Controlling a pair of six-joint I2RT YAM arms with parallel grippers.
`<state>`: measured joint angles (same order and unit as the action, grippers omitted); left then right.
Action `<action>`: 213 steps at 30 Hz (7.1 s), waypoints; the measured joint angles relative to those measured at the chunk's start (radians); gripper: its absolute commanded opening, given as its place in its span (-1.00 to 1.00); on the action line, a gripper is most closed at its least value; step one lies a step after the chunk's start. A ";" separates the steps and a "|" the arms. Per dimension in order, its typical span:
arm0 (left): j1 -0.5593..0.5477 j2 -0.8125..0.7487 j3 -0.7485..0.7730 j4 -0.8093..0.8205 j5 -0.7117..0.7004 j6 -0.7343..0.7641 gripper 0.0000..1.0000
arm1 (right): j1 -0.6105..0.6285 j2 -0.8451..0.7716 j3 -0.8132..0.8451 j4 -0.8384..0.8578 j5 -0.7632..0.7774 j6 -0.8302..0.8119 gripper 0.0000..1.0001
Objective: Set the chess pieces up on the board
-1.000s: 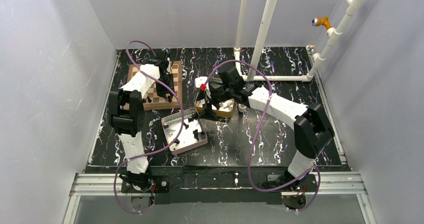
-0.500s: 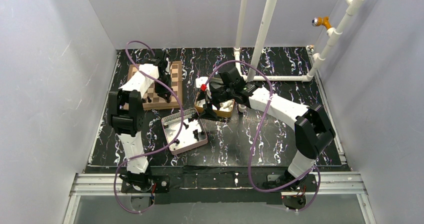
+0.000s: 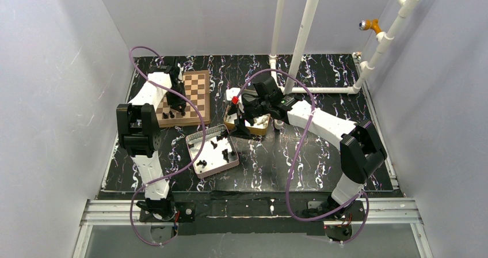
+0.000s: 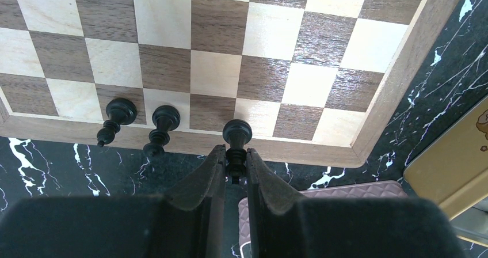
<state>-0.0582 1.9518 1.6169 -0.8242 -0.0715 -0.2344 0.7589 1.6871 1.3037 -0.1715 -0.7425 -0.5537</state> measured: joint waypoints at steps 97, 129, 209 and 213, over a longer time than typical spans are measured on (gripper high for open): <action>0.054 -0.252 0.031 -0.036 0.258 0.082 0.11 | -0.007 -0.002 -0.009 -0.013 -0.065 -0.091 0.89; -0.483 -0.702 -0.724 0.031 0.125 -0.172 -0.32 | -0.011 -0.026 -0.090 -0.017 -0.121 -0.119 0.88; -0.260 -0.607 -0.401 0.188 0.075 -0.010 -1.00 | -0.018 -0.131 -0.157 0.030 -0.100 -0.020 0.94; -0.235 -0.459 -0.308 0.223 0.080 -0.006 -1.00 | -0.018 -0.131 -0.166 0.053 -0.096 -0.003 0.95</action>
<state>-0.2928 1.4925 1.3087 -0.6014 0.0086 -0.2409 0.7406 1.5562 1.1378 -0.1184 -0.8383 -0.5568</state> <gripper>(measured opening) 0.129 0.973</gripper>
